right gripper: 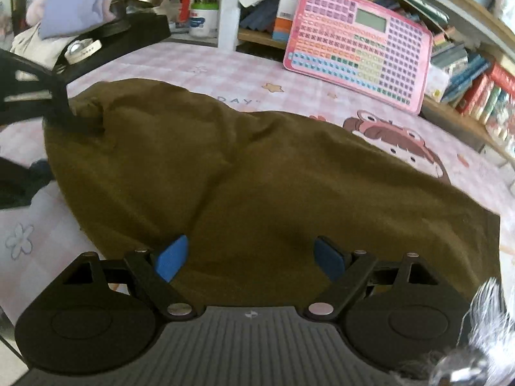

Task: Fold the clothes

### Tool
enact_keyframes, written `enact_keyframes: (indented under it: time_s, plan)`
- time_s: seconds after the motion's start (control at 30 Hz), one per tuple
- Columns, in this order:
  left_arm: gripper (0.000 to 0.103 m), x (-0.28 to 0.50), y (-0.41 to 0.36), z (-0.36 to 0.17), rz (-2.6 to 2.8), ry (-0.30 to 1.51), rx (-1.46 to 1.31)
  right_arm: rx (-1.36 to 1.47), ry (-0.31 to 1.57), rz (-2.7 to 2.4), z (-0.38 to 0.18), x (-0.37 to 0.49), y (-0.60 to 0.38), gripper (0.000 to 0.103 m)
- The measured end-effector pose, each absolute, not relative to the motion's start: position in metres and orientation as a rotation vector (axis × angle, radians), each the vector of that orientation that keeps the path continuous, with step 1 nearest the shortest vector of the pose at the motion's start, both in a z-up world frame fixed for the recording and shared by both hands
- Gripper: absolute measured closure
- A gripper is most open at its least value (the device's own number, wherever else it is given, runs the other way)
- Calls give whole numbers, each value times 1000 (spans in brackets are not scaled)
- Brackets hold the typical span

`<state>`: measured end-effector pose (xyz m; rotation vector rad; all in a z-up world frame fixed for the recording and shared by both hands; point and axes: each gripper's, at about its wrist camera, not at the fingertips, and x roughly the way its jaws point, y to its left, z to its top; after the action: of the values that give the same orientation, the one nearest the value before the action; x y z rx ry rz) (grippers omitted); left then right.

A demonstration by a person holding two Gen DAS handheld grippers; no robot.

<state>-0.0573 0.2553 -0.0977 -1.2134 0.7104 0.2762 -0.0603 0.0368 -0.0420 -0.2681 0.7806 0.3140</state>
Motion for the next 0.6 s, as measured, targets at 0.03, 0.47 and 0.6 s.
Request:
enact_keyframes:
  time_s: [0.03, 0.47, 0.6]
  plan:
    - [88, -57, 254, -95, 267, 706, -1193, -273, 773, 317, -43, -61, 37, 19]
    - [91, -70, 102, 18, -100, 516, -188, 14, 814, 353, -24, -57, -57, 18]
    - [77, -71, 33, 15, -163, 575, 46, 100, 832, 263, -20, -55, -118, 18]
